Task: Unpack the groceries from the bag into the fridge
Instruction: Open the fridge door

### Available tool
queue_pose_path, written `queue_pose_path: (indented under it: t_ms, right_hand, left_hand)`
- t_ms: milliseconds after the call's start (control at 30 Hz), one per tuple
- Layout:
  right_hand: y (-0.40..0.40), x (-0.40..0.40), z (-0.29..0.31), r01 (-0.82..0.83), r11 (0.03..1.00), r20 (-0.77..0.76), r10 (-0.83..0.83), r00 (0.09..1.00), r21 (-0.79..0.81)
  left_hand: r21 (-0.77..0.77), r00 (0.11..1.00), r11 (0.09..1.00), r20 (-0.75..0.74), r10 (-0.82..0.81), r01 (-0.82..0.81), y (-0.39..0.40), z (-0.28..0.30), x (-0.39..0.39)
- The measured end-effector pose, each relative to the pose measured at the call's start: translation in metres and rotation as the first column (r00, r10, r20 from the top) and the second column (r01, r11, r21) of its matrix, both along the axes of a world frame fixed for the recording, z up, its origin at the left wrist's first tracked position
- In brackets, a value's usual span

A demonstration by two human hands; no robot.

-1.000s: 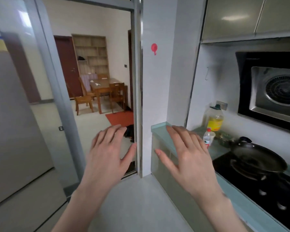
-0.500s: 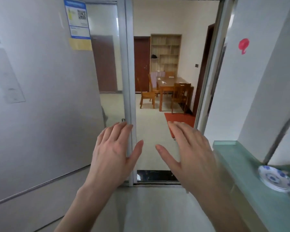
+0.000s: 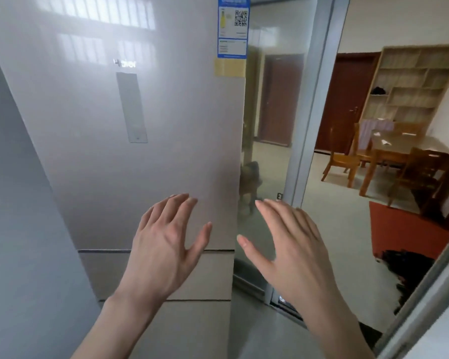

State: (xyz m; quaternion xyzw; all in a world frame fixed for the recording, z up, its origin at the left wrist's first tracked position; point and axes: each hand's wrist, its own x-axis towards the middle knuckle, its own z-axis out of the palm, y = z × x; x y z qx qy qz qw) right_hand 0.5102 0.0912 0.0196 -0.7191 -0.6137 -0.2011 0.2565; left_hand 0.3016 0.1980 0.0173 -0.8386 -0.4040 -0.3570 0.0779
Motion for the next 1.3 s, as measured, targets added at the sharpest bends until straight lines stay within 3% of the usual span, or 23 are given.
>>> queue_pose_path:
  t_ms: [300, 533, 733, 1133, 1300]
  right_hand:
    - [0.097, -0.057, -0.006, -0.269, 0.951, -0.019, 0.275, 0.961, 0.154]
    - [0.169, -0.127, -0.010, -0.370, 0.896, -0.062, 0.396, 0.916, 0.246]
    - [0.212, -0.179, -0.006, -0.367, 0.887, -0.037, 0.391, 0.919, 0.280]
    - [0.267, -0.261, -0.042, -0.254, 0.961, 0.008, 0.255, 0.967, 0.113]
    - [0.290, -0.269, -0.040, -0.223, 0.964, -0.034, 0.230, 0.973, 0.144]
  left_hand:
    - [0.038, 0.961, 0.960, 0.035, 0.275, -0.276, 0.032, -0.003, -0.083]
    - [0.037, 0.926, 0.926, 0.054, 0.373, -0.375, 0.077, -0.004, -0.153]
    - [0.048, 0.930, 0.930, 0.064, 0.362, -0.365, 0.121, -0.004, -0.201]
    - [0.008, 0.966, 0.967, 0.048, 0.254, -0.255, 0.201, -0.030, -0.272]
    - [-0.012, 0.967, 0.976, 0.136, 0.217, -0.217, 0.234, -0.034, -0.273]
